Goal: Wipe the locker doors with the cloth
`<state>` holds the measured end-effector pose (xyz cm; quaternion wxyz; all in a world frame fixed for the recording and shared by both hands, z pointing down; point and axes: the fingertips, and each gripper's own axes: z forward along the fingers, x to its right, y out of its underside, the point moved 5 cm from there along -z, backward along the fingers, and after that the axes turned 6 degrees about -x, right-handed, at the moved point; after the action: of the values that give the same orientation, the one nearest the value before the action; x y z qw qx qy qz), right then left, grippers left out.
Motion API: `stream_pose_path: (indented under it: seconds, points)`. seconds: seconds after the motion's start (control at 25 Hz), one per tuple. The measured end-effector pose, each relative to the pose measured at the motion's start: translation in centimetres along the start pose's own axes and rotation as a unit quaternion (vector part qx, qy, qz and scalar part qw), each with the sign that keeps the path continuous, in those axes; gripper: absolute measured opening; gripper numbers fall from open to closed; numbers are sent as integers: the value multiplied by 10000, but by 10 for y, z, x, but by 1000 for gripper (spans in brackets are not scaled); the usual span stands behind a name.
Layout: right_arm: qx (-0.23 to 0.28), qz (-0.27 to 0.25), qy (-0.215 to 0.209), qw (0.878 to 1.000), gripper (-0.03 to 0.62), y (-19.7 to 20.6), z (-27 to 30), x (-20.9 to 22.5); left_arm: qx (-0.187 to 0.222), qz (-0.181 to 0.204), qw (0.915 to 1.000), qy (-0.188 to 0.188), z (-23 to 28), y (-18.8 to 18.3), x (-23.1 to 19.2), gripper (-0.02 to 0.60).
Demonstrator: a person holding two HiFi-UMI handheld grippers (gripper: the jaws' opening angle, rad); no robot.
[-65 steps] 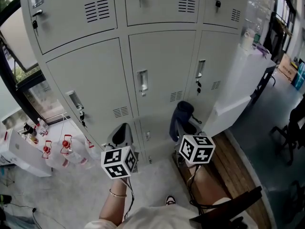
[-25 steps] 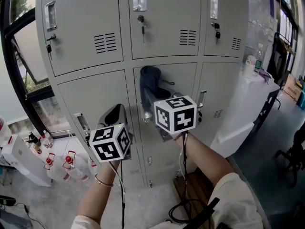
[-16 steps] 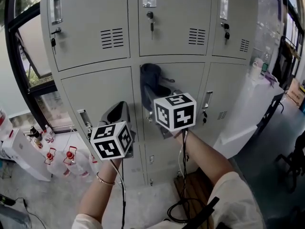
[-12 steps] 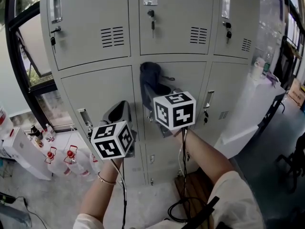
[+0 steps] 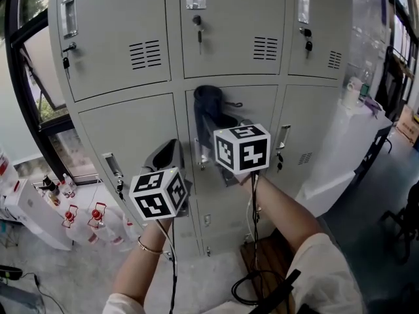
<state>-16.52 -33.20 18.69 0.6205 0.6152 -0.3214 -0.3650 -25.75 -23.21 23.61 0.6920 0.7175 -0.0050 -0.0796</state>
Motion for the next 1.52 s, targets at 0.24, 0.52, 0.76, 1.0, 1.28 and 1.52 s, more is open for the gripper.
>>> stream_pose_path:
  seconds: [0.24,0.52,0.76,1.0,1.28,1.52]
  points:
    - [32,8,132,9999,46,-1,-11,26,-15,209,9996,197,14,1,29,9]
    - [73,60,340,9994,46,2,-29,68,-34,164,9989,431,37,8,65,9]
    - [69,105,583,9982,46,6,-49,113,-63,114,9976,676,62,12,102,9]
    - [71,179,854,9962,46,12,-69,159,-126,164,9954,939,87,19,139,9]
    - [68,162,1174,9929,46,15,-91,210,-228,160,9917,1253,115,30,179,9]
    - [49,189,1436,9894,46,21,-107,251,-282,77,9872,1567,137,40,220,9]
